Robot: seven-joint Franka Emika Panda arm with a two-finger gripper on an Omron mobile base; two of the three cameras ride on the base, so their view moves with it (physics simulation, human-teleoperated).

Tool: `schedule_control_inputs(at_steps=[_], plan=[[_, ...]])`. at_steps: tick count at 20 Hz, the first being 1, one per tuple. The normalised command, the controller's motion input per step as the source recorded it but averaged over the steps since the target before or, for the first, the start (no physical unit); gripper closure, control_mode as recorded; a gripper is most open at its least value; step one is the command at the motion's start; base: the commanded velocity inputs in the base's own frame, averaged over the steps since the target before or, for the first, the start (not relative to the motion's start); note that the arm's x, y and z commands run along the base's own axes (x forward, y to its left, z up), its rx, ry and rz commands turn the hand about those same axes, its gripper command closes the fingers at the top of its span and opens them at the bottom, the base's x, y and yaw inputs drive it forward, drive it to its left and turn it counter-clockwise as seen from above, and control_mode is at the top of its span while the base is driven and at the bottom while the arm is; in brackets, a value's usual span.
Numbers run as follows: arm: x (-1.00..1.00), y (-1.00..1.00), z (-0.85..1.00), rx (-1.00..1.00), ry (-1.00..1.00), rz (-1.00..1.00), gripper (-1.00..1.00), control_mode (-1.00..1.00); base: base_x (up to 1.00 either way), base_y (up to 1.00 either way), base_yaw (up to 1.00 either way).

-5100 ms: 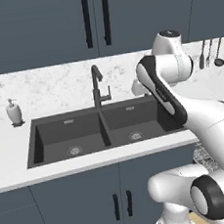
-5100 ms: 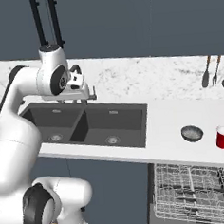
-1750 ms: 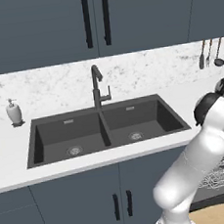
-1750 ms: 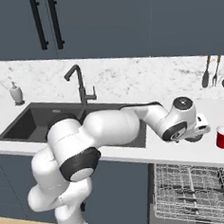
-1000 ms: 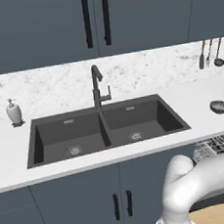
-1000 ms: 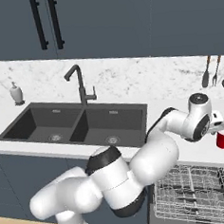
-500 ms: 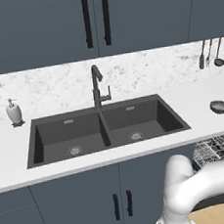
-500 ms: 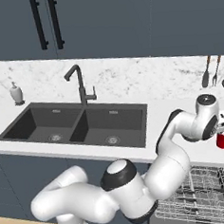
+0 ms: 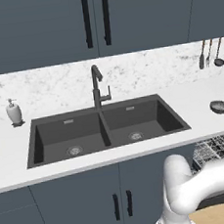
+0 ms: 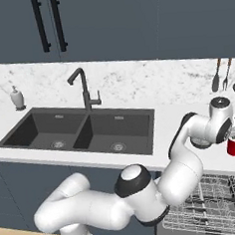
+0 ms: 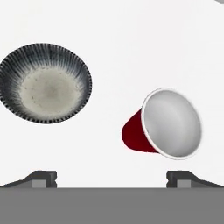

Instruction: Pick up the cup and bowl from the counter, place them in the dishwasher, and close the dishwasher door.

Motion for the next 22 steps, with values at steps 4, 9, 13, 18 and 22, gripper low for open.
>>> schedule_control_inputs(at_steps=[4,9,13,18,22], plan=[[0.15,-0.29,-0.18,0.00,0.00,0.00,-1.00,-1.00,0.00,0.00,0.00],[0.16,-0.06,-0.21,0.00,0.00,0.00,-1.00,-1.00,0.00,0.00,0.00],[0.23,-0.17,-0.02,0.00,0.00,0.01,-1.00,-1.00,0.00,0.00,0.00],[0.17,-0.17,-0.01,0.02,0.00,0.11,-1.00,-1.00,0.00,0.00,0.00],[0.19,-0.21,0.00,0.02,0.00,0.16,-1.00,-1.00,0.00,0.00,0.00]])
